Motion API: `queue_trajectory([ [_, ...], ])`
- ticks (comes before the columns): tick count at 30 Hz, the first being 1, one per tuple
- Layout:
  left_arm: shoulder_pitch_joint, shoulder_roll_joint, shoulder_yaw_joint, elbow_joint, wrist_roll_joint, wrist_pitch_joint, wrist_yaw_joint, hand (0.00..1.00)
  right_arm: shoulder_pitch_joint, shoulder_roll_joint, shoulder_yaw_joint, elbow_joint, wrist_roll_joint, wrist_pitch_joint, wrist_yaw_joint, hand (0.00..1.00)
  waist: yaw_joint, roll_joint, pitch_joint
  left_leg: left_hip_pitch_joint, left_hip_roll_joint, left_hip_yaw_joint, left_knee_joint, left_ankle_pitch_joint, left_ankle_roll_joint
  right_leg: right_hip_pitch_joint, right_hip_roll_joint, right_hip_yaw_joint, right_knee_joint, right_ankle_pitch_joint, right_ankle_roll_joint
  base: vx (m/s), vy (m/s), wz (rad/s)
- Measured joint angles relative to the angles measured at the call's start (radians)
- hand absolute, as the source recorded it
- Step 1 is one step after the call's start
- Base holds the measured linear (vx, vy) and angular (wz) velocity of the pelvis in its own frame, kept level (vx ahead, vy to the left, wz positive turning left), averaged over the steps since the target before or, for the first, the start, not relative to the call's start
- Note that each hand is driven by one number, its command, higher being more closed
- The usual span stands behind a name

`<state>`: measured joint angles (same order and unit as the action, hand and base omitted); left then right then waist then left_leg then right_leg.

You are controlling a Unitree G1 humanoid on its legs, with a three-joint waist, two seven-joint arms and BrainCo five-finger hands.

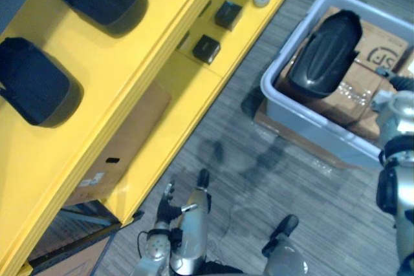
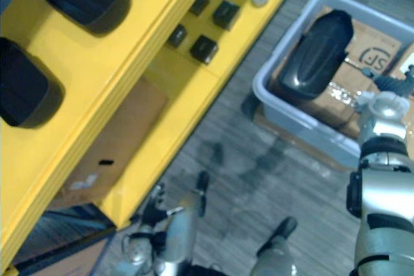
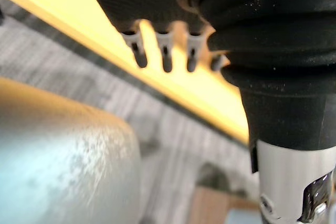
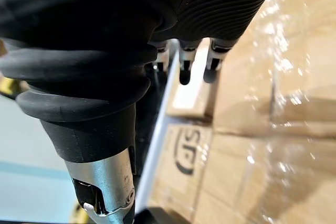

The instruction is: Walk over and take plastic housings, then place them on the shelf

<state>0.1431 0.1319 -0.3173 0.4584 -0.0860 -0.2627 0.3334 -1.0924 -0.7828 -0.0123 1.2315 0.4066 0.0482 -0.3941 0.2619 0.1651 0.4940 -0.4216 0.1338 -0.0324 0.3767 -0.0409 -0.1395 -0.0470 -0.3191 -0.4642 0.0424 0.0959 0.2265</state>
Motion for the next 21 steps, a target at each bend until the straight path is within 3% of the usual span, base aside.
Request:
queue_trajectory([
  [2, -0.008, -0.024, 0.001, 0.027, -0.005, -0.026, 0.012, 0.00, -0.041, -0.030, 0.026, 0.006, 0.000, 0.010, -0.001, 0.00, 0.007, 0.019, 0.005, -0.008, -0.017, -0.014, 0.000, 0.003, 0.004, -0.006, -0.013, -0.001, 0.003, 0.002, 0.004, 0.01, 0.049, 0.08],
  [10, -0.017, -0.032, -0.013, 0.046, -0.028, -0.067, 0.009, 0.00, -0.083, -0.069, 0.101, 0.006, -0.021, 0.032, -0.001, 0.00, 0.036, 0.042, 0.007, -0.037, -0.032, -0.025, 0.000, 0.004, 0.005, -0.044, -0.031, -0.005, 0.034, -0.012, 0.015, -0.01, 0.032, 0.04],
  [13, -0.018, -0.034, -0.020, 0.054, -0.042, -0.079, 0.007, 0.00, -0.100, -0.071, 0.116, 0.006, -0.031, 0.074, -0.019, 0.00, 0.041, 0.044, 0.005, -0.045, -0.045, -0.042, -0.002, 0.004, 0.005, -0.057, -0.042, -0.004, 0.039, -0.013, 0.015, -0.01, 0.011, 0.01],
  [17, -0.024, -0.034, -0.039, 0.064, -0.072, -0.102, 0.008, 0.00, -0.100, -0.075, 0.132, 0.035, -0.032, 0.177, -0.051, 0.00, 0.062, 0.050, 0.001, -0.066, -0.052, -0.045, 0.000, 0.004, 0.005, -0.073, -0.048, -0.007, 0.042, -0.013, 0.016, -0.02, 0.018, 0.03],
  [21, -0.026, -0.034, -0.046, 0.071, -0.075, -0.108, 0.010, 0.00, -0.108, -0.080, 0.133, 0.037, -0.038, 0.205, -0.066, 0.00, 0.067, 0.057, -0.004, -0.073, -0.058, -0.051, 0.000, 0.004, 0.006, -0.074, -0.051, -0.018, 0.042, -0.013, 0.017, -0.02, 0.011, 0.07],
])
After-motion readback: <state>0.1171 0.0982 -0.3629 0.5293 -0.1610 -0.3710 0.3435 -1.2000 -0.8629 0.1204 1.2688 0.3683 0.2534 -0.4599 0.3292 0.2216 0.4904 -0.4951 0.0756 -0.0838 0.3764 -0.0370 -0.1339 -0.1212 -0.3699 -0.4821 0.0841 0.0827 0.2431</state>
